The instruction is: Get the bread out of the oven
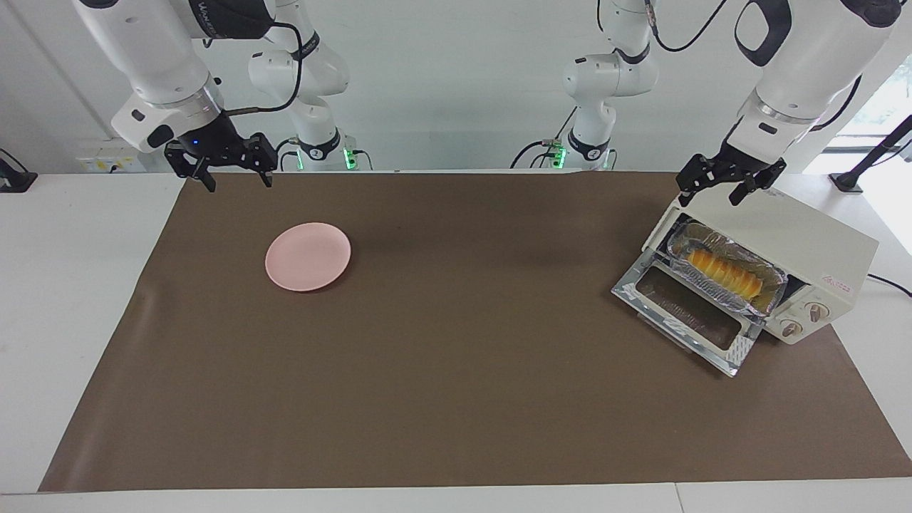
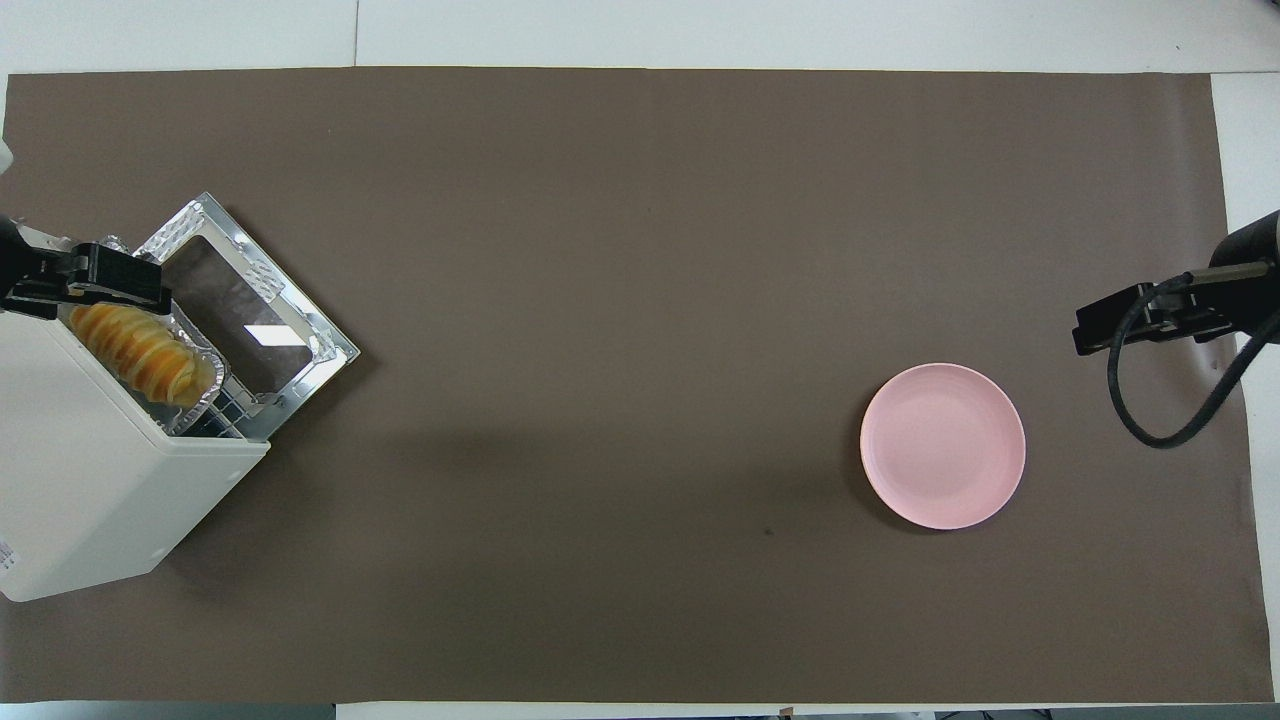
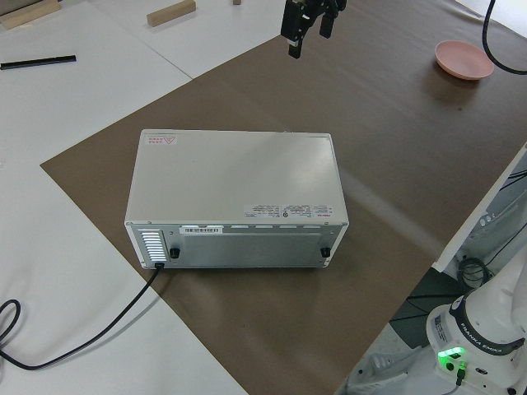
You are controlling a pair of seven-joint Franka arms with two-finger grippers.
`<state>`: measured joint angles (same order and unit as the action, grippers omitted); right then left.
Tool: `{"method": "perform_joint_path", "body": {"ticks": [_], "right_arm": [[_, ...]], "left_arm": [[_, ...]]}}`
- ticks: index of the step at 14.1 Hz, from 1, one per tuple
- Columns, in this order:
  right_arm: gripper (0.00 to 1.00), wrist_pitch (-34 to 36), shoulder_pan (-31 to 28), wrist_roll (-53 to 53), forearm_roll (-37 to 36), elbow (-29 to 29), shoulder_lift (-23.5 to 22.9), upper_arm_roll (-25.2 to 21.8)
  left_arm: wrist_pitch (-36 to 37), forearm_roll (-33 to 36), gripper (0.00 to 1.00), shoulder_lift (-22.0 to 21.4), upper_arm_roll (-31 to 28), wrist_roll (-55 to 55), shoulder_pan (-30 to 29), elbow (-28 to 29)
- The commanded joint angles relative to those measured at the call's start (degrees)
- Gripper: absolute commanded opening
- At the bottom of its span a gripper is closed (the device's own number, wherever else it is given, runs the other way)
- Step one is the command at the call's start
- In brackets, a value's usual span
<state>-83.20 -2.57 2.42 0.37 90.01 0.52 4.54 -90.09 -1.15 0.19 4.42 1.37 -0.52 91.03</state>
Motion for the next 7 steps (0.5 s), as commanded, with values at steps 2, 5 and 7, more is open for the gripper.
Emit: {"method": "perform_joint_path", "body": {"ticks": [2, 5, 7], "right_arm": [[1.00, 0.2, -1.1, 1.0, 0.5, 1.0, 1.1, 0.6], [1.00, 0.2, -1.1, 1.0, 0.5, 1.0, 1.1, 0.6], [1.00, 0.2, -1.1, 1.0, 0.5, 1.0, 1.1, 0.6]], "left_arm": [[-1.0, -0.1, 1.00, -0.7, -0.1, 0.3, 0.0, 1.1], [-1.0, -0.8, 1.00, 1.6, -0.4, 4.0, -0.4, 1.0], [-2.4, -0.7, 1.00, 3.8, -0.6, 9.0, -1.6, 0.3]]}}
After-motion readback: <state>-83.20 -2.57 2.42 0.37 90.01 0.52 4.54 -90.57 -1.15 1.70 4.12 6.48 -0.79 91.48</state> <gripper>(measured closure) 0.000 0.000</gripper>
